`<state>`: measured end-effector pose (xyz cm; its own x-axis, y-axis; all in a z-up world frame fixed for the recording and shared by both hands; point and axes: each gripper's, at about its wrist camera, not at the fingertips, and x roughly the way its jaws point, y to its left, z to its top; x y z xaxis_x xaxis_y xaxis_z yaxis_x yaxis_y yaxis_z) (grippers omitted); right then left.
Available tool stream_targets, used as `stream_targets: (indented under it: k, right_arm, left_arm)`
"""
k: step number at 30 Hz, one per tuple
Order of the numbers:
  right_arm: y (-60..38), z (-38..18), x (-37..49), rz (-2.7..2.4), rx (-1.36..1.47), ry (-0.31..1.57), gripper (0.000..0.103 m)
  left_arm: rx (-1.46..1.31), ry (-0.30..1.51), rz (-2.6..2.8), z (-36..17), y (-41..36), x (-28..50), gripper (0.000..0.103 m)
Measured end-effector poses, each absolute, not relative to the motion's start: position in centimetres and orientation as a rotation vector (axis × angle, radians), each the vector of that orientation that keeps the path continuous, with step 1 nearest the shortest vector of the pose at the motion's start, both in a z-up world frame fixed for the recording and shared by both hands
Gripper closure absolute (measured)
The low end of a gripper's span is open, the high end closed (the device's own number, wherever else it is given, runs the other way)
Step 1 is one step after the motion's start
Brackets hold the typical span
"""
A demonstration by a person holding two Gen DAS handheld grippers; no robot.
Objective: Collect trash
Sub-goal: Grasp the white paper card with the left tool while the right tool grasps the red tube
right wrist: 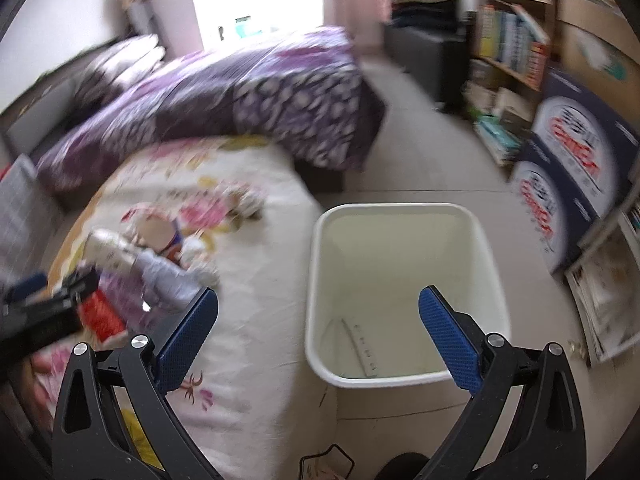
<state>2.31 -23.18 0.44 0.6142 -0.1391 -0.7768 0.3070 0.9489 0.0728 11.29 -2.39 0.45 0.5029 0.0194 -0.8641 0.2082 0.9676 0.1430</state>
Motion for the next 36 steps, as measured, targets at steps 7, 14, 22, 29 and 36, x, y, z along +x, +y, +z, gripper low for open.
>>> stream_targets:
  k: [7,14,22,29,36]
  right_arm:
    - [-20.0,-1.4,4.4,-0.032,0.152,0.932,0.007]
    - [-14.4,-2.6,6.6,0.178,0.048,0.987,0.007]
    - [-8.0,-2.6,8.5,0.337,-0.064,0.978,0.007]
    - [-3.4,-3.8,10.6,0.38,-0.164,0.971,0.007]
    - [-0.2,-4.5,12.0,0.397,-0.227,0.957,0.024]
  left_arm:
    - [0.583,1.122,-0.177,-0.3,3.3,12.9,0.007]
    - [0.812,1.181,-0.148,-4.2,7.6,14.1,0.007]
    - [0.92,1.146,-0.203,-7.4,7.7,17.2,0.007]
    - [0.814,1.153,-0.238,-8.2,8.8,19.1,0.045]
    - [0.678,1.157,-0.214,-8.2,10.7,18.8,0.072]
